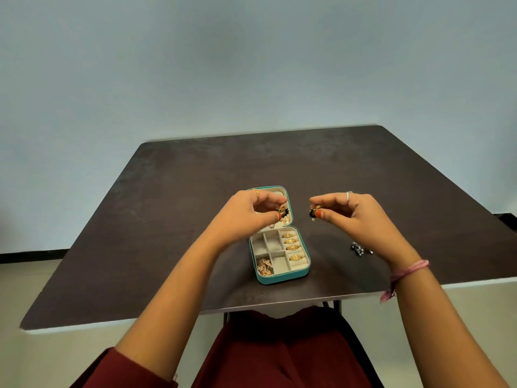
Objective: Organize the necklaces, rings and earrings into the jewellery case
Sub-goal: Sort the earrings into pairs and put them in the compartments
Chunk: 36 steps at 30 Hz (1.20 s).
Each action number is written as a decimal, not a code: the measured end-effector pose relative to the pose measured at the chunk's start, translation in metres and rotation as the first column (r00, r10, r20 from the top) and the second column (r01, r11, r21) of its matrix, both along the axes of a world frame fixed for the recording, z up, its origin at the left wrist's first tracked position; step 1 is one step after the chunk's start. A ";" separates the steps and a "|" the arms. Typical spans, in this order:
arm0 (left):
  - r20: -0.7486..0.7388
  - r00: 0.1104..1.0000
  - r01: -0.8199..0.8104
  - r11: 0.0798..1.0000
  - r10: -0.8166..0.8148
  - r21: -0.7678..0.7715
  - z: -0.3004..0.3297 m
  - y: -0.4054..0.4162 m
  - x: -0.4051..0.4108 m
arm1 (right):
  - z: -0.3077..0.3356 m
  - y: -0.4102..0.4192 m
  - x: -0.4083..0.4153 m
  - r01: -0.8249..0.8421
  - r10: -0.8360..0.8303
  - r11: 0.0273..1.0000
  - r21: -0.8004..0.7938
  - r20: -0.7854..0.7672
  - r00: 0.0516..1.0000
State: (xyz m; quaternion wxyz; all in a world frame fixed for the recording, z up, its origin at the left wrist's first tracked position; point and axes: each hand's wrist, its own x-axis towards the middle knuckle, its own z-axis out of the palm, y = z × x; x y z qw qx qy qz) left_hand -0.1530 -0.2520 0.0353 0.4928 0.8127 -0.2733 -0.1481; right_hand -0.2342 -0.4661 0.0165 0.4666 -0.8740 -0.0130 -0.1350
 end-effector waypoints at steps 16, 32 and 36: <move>0.067 0.992 -0.123 0.965 0.110 0.231 -0.038 -0.004 -0.009 | -0.020 0.026 0.009 -0.017 0.017 0.975 0.220 0.002 1.000; 0.178 0.983 -0.167 0.650 0.050 0.741 -0.027 -0.042 0.001 | -0.026 0.025 0.006 -0.035 0.036 0.983 0.178 0.002 0.999; 0.120 0.990 -0.063 0.532 -0.072 0.844 -0.015 -0.052 0.004 | -0.026 0.025 0.005 -0.038 0.039 0.986 0.165 -0.001 0.999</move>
